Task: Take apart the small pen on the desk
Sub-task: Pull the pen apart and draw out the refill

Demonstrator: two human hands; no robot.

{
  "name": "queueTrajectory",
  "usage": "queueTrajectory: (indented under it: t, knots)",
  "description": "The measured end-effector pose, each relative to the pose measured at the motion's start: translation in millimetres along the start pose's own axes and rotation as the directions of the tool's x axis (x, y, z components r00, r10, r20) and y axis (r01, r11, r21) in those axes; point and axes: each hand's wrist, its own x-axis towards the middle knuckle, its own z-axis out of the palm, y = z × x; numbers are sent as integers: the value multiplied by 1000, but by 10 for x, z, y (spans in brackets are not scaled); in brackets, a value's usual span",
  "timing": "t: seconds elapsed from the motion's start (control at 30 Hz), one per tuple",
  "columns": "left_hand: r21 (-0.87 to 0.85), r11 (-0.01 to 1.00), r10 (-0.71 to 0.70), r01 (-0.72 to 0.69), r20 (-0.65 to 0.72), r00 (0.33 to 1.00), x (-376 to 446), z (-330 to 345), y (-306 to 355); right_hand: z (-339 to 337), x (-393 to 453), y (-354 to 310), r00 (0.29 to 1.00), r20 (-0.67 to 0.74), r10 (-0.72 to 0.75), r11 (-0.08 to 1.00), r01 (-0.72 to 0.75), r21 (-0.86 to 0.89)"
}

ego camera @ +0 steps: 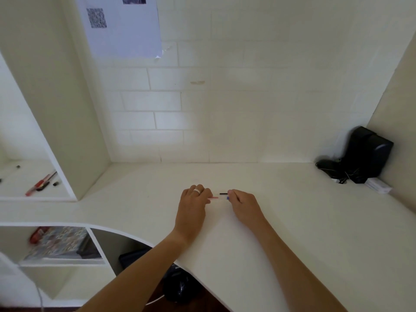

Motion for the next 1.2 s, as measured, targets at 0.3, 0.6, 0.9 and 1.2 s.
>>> queueTrajectory:
  t: [0.3,0.6,0.9,1.2]
  knots:
    - [-72,996,44,-43,15,999,-4,32,-13,-20,-7,35,997,-4,-75,997,75,-13]
    - [-25,998,-64,64,12,998,-10,-3,35,-7,-21,18,977,-82,-195,974,203,100]
    - [-14,996,-89,90,56,994,-2,-13,27,-23,-6,36,988,-65,-139,984,146,106]
    - [0,995,-104,104,64,993,-6,10,11,-20,-18,19,986,-54,-155,983,160,93]
